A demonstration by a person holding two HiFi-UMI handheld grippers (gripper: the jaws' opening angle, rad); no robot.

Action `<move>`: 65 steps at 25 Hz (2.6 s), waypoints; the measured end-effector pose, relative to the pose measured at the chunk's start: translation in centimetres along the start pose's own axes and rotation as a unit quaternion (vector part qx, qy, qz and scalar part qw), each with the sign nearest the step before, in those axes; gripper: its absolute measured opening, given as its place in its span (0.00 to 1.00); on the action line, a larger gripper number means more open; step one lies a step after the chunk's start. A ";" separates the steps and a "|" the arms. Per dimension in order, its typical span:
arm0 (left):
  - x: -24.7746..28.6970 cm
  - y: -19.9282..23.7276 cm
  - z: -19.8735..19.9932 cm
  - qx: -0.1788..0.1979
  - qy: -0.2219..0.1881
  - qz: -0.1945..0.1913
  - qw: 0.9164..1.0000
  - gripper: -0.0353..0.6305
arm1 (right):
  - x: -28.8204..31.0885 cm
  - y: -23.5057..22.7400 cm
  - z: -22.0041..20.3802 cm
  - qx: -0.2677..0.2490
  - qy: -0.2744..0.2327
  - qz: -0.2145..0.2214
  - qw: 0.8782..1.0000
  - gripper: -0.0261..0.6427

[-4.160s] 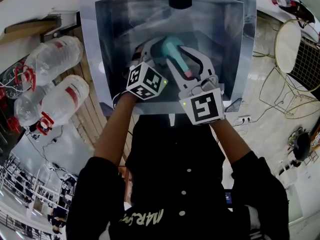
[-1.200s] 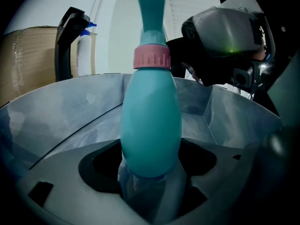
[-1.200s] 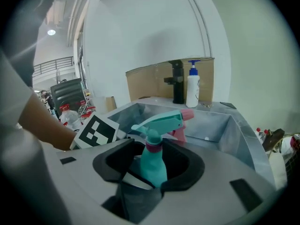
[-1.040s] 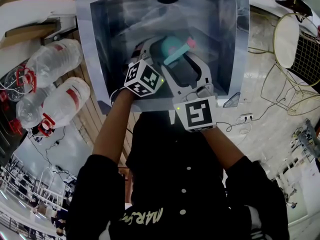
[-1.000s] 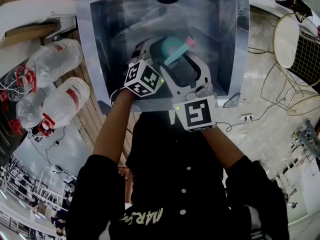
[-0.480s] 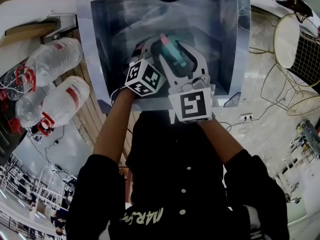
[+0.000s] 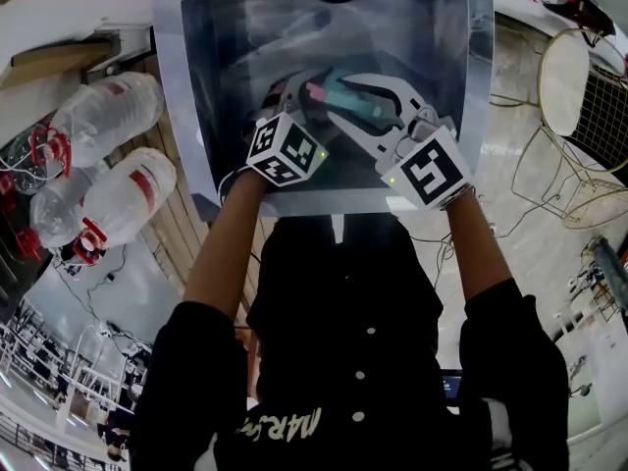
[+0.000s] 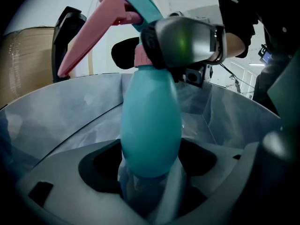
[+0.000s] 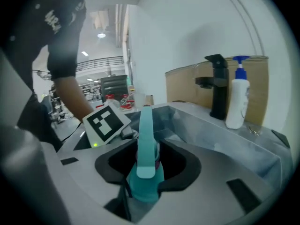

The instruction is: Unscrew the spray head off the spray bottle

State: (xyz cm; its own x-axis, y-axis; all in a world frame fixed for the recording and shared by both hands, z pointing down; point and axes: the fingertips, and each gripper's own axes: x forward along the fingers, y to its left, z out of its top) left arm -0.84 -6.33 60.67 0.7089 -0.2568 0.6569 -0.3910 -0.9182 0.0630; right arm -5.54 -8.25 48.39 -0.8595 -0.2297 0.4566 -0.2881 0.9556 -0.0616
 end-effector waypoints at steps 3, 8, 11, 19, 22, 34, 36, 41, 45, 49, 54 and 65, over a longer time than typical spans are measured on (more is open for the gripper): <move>0.0 0.0 -0.1 -0.001 0.000 0.000 1.000 0.64 | 0.0 0.7 -0.3 -0.045 0.017 0.076 0.996 0.28; 0.0 -0.1 0.0 -0.002 0.001 0.000 1.000 0.64 | -0.2 0.6 -0.3 -0.045 0.029 0.082 0.995 0.29; -0.1 0.0 -0.1 -0.004 0.001 0.001 1.000 0.64 | -0.9 -0.1 -0.6 -0.023 0.029 0.045 0.998 0.36; 0.0 -0.1 -0.1 -0.004 0.000 0.001 1.000 0.64 | -6.9 0.6 1.4 0.147 -0.070 -0.115 0.980 0.39; 0.0 -0.1 -0.1 -0.004 0.000 0.001 1.000 0.64 | -6.4 3.0 1.2 0.177 -0.062 -0.126 0.974 0.35; 0.0 -0.1 0.0 -0.005 0.004 0.005 1.000 0.64 | -3.2 2.2 -1.0 0.221 0.023 -0.213 0.952 0.37; 0.0 -0.1 -0.1 -0.006 0.004 0.005 1.000 0.64 | -2.9 2.1 -1.0 0.219 0.026 -0.215 0.951 0.37; -0.1 0.1 -0.3 -0.008 0.004 0.005 1.000 0.64 | -2.3 2.2 -0.9 0.209 0.027 -0.214 0.954 0.41; 0.1 0.1 -0.7 -0.012 0.009 0.007 1.000 0.64 | -2.0 2.3 -0.7 0.203 0.023 -0.209 0.956 0.47; 0.2 0.3 -0.8 -0.015 0.007 0.008 1.000 0.64 | -1.7 2.2 -0.5 0.203 0.018 -0.206 0.957 0.52; 0.2 0.4 -0.7 -0.014 0.009 0.007 1.000 0.64 | -1.7 1.8 -0.3 0.210 -0.002 -0.203 0.956 0.54; 0.4 0.3 -0.5 -0.010 -0.010 0.005 1.000 0.64 | -1.3 1.2 0.1 0.216 -0.030 -0.177 0.960 0.57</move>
State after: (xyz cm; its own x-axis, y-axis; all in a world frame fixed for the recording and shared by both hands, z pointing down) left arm -0.99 -6.56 61.33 0.7159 -0.2729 0.6426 -0.4104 -0.9092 0.0710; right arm -4.83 -6.88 47.65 -0.6952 -0.5478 0.4654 -0.7028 0.6538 -0.2803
